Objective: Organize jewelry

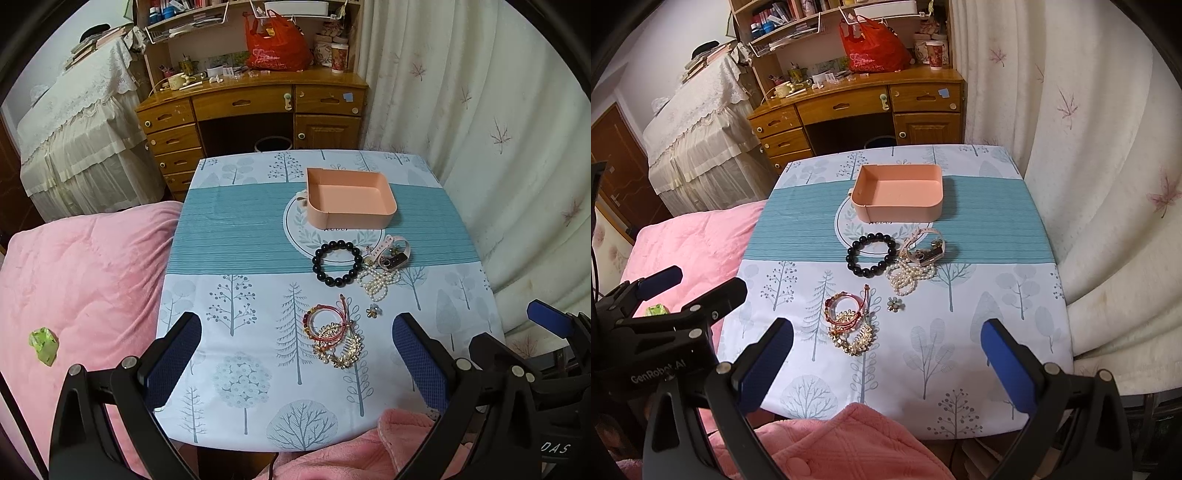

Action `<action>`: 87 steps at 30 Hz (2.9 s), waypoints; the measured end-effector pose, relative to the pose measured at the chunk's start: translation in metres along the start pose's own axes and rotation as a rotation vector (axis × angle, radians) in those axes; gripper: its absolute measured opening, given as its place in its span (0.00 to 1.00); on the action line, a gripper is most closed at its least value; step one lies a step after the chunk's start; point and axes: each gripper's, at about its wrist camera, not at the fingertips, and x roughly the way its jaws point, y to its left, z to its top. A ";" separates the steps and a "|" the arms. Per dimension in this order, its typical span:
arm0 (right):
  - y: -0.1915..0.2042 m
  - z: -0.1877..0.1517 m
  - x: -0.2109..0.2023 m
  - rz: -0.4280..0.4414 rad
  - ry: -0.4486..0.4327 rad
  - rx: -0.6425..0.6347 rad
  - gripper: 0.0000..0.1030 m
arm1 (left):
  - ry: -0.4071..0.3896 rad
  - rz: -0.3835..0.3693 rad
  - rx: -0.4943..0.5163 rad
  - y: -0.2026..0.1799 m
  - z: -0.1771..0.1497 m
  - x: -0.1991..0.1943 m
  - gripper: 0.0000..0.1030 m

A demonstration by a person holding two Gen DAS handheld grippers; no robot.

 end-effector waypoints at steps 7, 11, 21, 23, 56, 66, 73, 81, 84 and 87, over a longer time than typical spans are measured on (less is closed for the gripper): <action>-0.001 0.004 -0.002 -0.002 -0.010 -0.001 0.99 | -0.022 0.004 0.006 -0.001 0.003 -0.004 0.99; -0.002 0.005 -0.003 -0.004 -0.020 -0.002 0.99 | -0.036 0.001 0.009 -0.001 0.004 -0.006 0.99; -0.006 0.001 -0.014 -0.039 -0.038 0.015 0.99 | -0.038 -0.011 0.010 -0.004 0.005 -0.006 0.99; -0.008 0.000 -0.015 -0.051 -0.043 0.026 0.99 | -0.033 -0.020 0.010 -0.003 0.005 -0.005 0.99; 0.013 -0.094 0.108 -0.096 0.122 -0.180 0.99 | 0.443 -0.181 0.138 0.008 -0.073 0.175 0.99; 0.058 -0.106 0.174 0.101 0.001 -0.644 0.99 | 0.476 -0.329 -0.074 0.004 -0.045 0.229 0.99; 0.044 -0.088 0.191 0.215 0.012 -0.564 0.94 | 0.439 -0.182 0.039 -0.009 -0.045 0.232 0.92; 0.033 -0.085 0.197 0.283 0.036 -0.595 0.70 | 0.370 -0.131 0.076 -0.015 -0.043 0.224 0.61; 0.030 -0.084 0.194 0.283 0.019 -0.617 0.53 | 0.359 -0.132 0.057 -0.011 -0.045 0.219 0.61; 0.021 -0.076 0.193 0.328 0.041 -0.610 0.53 | 0.355 -0.143 0.006 0.003 -0.049 0.211 0.61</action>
